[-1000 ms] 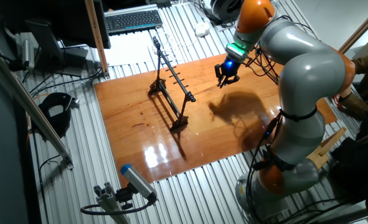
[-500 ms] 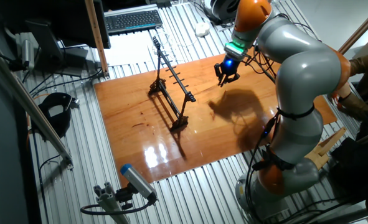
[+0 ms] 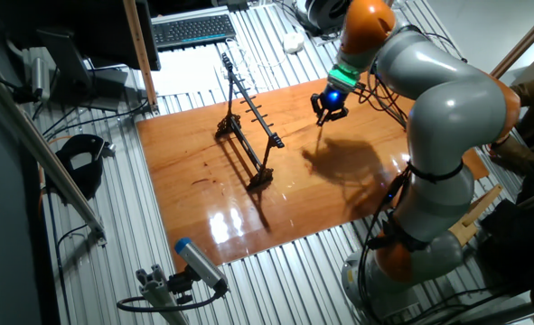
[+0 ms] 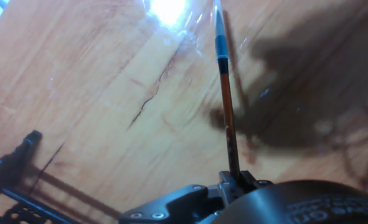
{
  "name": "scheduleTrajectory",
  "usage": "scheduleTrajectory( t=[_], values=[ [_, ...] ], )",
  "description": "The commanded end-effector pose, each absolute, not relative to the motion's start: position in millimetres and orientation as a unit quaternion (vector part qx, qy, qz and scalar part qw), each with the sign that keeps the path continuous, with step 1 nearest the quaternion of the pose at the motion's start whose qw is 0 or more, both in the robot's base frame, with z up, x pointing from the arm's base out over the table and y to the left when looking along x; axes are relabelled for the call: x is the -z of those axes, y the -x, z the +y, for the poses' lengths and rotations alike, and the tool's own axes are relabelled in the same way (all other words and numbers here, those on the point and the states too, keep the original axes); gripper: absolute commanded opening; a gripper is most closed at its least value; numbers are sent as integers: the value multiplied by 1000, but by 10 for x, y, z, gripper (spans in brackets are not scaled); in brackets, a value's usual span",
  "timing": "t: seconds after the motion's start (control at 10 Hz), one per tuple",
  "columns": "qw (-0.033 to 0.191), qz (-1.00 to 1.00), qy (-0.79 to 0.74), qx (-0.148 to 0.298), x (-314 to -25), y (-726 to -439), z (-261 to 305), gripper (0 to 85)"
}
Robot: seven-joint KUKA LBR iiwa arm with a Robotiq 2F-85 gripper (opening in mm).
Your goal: Place the brush on the pen rack
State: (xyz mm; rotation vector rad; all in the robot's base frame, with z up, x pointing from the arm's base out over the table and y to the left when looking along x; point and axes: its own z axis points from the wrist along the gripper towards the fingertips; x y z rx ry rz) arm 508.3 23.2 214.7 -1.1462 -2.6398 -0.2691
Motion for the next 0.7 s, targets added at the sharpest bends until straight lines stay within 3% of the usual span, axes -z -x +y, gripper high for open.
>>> scheduleTrajectory(
  t=[0.0, 0.2, 0.6],
  values=[
    [132, -898, 409, 100, -2146, -5084, 231, 0],
    [147, -877, 443, 113, -2178, -5103, 299, 0],
    [150, -846, 499, 114, -2375, -5179, 760, 0]
  ],
)
